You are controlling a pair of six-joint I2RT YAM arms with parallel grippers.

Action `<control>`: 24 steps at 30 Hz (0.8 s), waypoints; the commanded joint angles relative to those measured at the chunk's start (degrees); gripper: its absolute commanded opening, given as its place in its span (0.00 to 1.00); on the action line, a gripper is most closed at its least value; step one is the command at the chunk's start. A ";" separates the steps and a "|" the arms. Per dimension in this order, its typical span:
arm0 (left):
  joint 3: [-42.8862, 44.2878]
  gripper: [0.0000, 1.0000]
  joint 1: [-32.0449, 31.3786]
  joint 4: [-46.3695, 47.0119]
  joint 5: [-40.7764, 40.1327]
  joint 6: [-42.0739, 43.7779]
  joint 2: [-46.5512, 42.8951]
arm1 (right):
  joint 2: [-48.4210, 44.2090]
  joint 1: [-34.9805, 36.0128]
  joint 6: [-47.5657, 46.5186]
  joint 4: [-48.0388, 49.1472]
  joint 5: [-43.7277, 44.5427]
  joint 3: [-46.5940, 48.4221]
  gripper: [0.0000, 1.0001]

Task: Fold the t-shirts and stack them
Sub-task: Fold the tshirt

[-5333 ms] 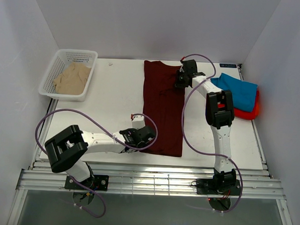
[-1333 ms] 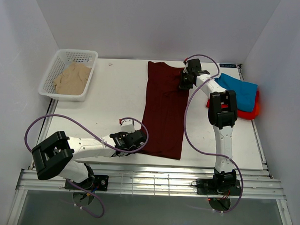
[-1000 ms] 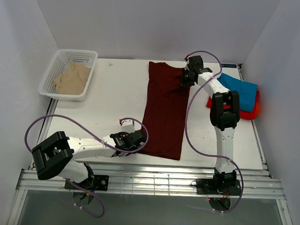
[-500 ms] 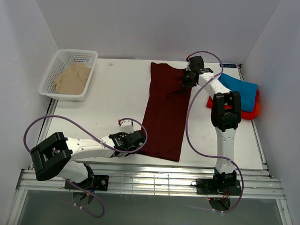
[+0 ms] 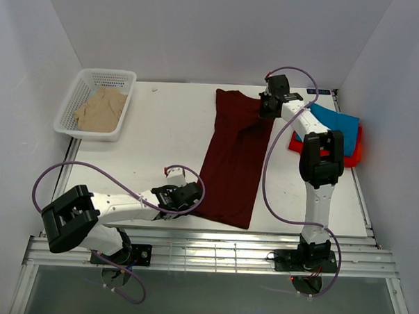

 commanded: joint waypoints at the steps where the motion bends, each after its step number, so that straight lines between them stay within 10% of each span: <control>1: -1.24 0.00 -0.11 -2.88 0.04 -0.60 -1.36 | -2.95 -0.48 -1.06 -0.50 3.08 -1.20 0.08; 24: -2.38 0.00 -0.11 -3.41 0.13 -1.74 -2.94 | -8.22 -0.48 1.58 -2.17 12.57 -10.78 0.08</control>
